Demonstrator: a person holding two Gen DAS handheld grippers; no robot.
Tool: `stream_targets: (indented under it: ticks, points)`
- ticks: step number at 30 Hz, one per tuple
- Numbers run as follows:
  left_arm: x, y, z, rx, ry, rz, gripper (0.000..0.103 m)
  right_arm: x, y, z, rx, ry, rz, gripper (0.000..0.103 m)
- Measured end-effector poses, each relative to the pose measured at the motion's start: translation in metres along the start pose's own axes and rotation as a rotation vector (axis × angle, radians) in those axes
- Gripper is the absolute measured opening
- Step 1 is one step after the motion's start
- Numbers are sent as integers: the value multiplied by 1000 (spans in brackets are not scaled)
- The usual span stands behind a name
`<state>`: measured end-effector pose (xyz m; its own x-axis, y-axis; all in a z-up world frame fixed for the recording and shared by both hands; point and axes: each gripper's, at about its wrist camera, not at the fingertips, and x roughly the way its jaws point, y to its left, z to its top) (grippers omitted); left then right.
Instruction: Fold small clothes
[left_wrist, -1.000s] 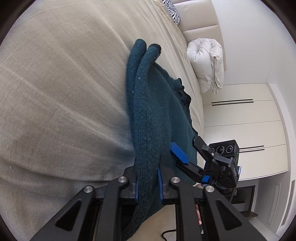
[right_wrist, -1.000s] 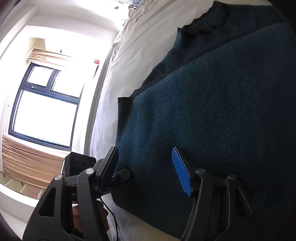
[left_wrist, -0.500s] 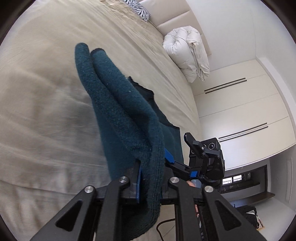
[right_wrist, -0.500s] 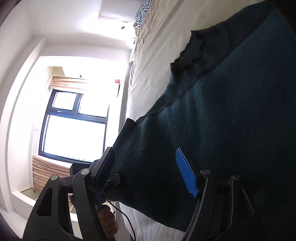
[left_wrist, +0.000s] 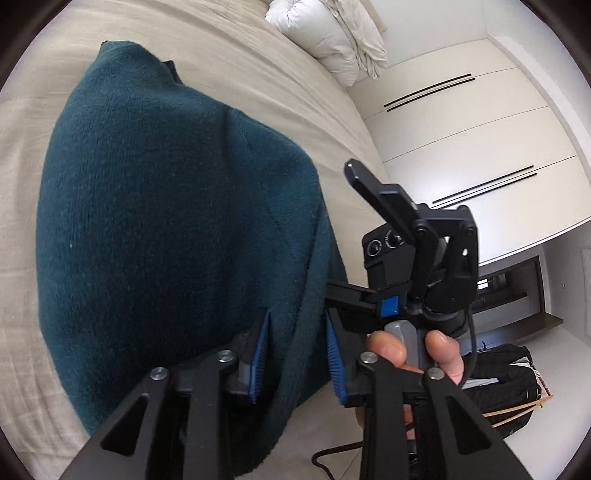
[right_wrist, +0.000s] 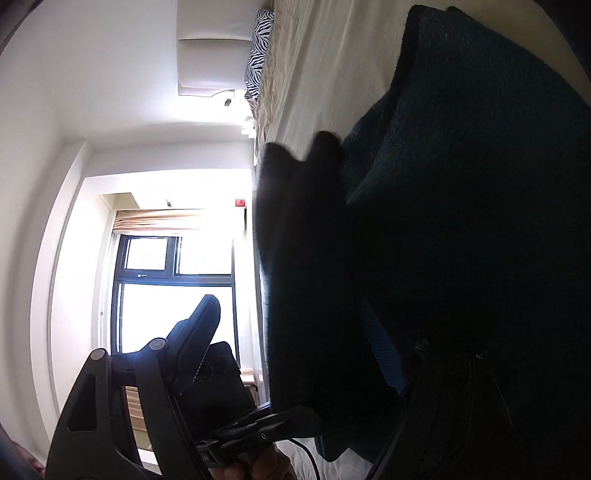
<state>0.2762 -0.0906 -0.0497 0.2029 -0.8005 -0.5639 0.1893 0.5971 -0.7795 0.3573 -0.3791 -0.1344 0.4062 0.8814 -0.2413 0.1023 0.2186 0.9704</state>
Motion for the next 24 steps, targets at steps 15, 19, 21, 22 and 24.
stream_targets:
  ticks: [15,19,21,22,24]
  points:
    - [-89,50,-44,-50,-70,-119,83,-20,17,-2,-110,63,-235,77]
    - [-92,63,-44,-67,-77,-132,83,-24,22,1,-135,77,-304,77]
    - [-83,59,-44,-65,-72,-129,83,-25,24,4,-147,69,-318,77]
    - [-77,57,-37,-65,-68,-127,83,-22,25,5,-158,69,-334,76]
    - [-75,58,-40,-63,-66,-125,83,-10,29,6,-193,94,-388,58]
